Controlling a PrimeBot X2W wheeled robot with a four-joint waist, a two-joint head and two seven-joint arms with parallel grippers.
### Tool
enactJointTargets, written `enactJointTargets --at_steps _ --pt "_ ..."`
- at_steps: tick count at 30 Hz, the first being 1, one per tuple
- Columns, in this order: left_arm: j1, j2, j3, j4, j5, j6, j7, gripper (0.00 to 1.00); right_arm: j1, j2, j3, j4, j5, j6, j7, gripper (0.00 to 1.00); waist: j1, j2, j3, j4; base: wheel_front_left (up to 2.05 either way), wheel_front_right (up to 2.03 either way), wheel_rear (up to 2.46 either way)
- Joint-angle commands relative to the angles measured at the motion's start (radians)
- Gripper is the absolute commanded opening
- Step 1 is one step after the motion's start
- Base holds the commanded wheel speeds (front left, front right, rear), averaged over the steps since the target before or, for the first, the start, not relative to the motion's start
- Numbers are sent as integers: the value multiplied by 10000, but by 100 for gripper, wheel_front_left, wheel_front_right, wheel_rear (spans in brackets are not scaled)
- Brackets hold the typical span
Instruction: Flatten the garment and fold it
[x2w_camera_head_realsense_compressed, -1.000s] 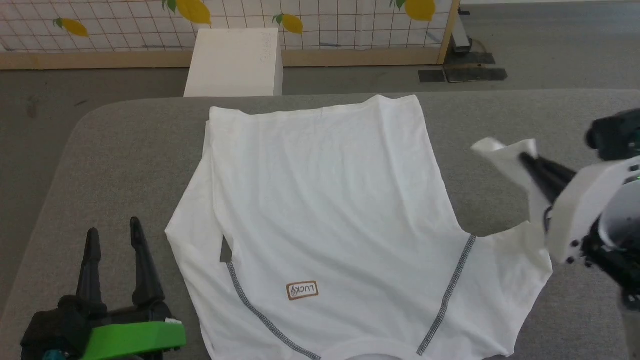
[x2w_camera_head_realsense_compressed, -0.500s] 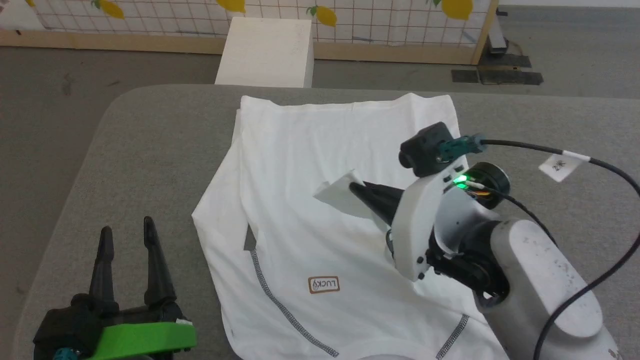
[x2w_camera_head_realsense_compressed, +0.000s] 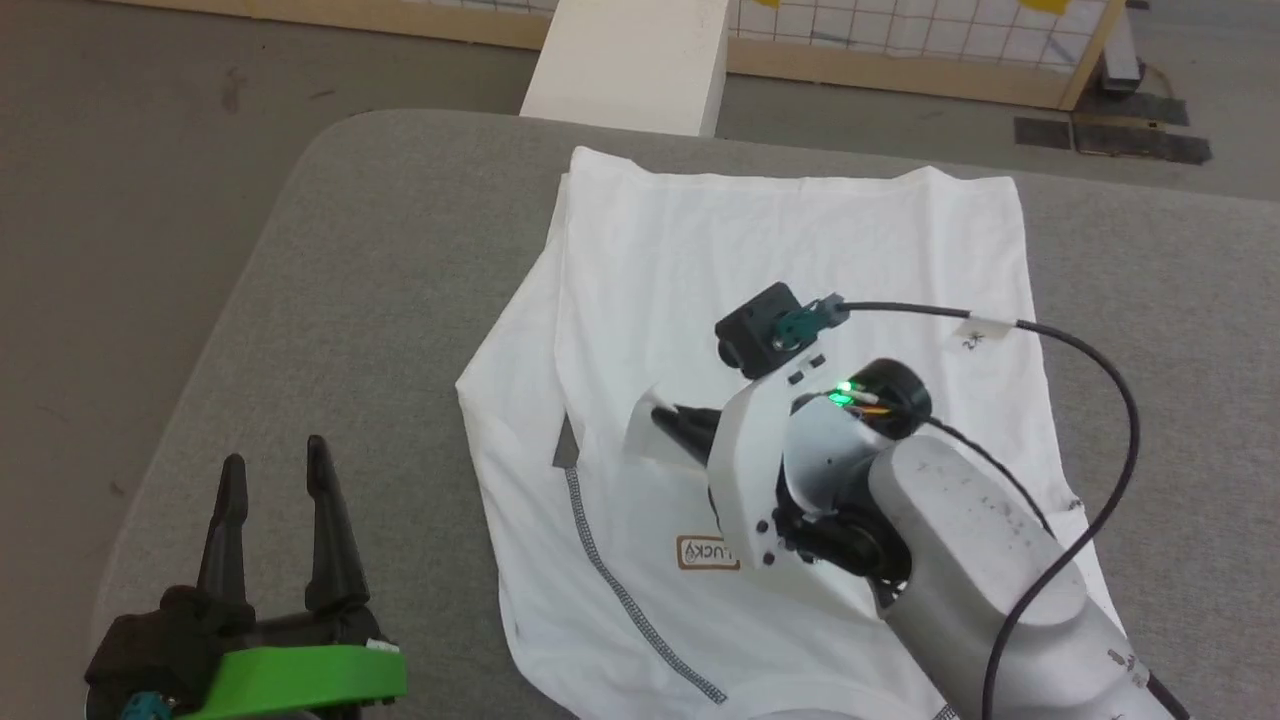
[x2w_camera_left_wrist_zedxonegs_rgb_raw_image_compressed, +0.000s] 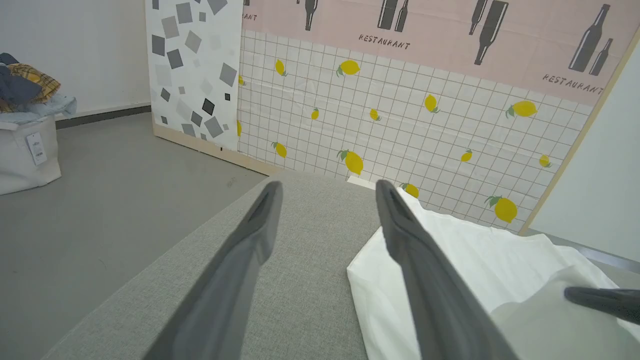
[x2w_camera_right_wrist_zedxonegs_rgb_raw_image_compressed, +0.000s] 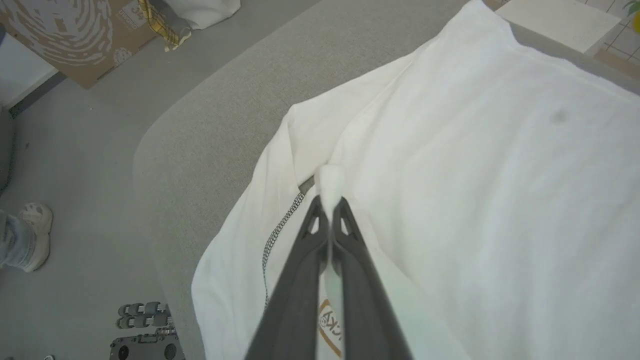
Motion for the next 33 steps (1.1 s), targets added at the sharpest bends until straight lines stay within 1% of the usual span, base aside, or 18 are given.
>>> enactJointTargets --at_steps 1,4,7,10,12,15,19,23,26,30,33 --pt "-83 -25 -15 32 -77 51 -36 100 -144 79 15 122 235 -13 -147 100 0 0 66 65 0 0 0" --pt "-92 -26 -4 77 -83 79 -36 100 -284 130 -114 154 532 -13 -574 100 0 0 44 -20 0 0 0" --pt "-96 6 -21 166 -50 51 -36 100 -396 143 -770 10 990 -13 -1083 100 0 0 -66 -173 0 0 0" --pt "-79 58 -60 250 -16 31 -32 100 -467 -60 -1513 -270 1073 -13 -1537 100 0 0 -199 -348 0 0 0" --pt "-62 81 -70 285 -9 40 -19 100 -386 -276 -2190 -550 1064 -13 -1874 100 0 0 -289 -454 0 0 0" --pt "-27 118 -46 305 -13 73 -4 100 -12 -692 -3383 -1074 687 -13 -2462 100 0 0 -417 -647 0 0 0" --pt "34 170 -5 318 -42 95 6 100 959 -853 -5285 -1850 55 -13 -3238 100 0 0 -521 -888 0 0 0" --pt "54 218 10 352 -75 93 10 100 2226 -656 -7058 -2710 -639 -13 -3775 100 0 0 -579 -1088 0 0 0" --pt "73 240 26 379 -113 101 15 100 3179 -322 -8259 -3319 -1260 -13 -4134 100 0 0 -605 -1266 0 0 0" --pt "35 282 39 450 -181 84 35 100 4071 69 -9288 -3794 -1711 -13 -4390 100 0 0 -555 -1441 0 0 0" --pt "-60 296 44 522 -244 79 57 100 4480 198 -9536 -4006 -1808 -13 -4451 100 0 0 -500 -1545 0 0 0"
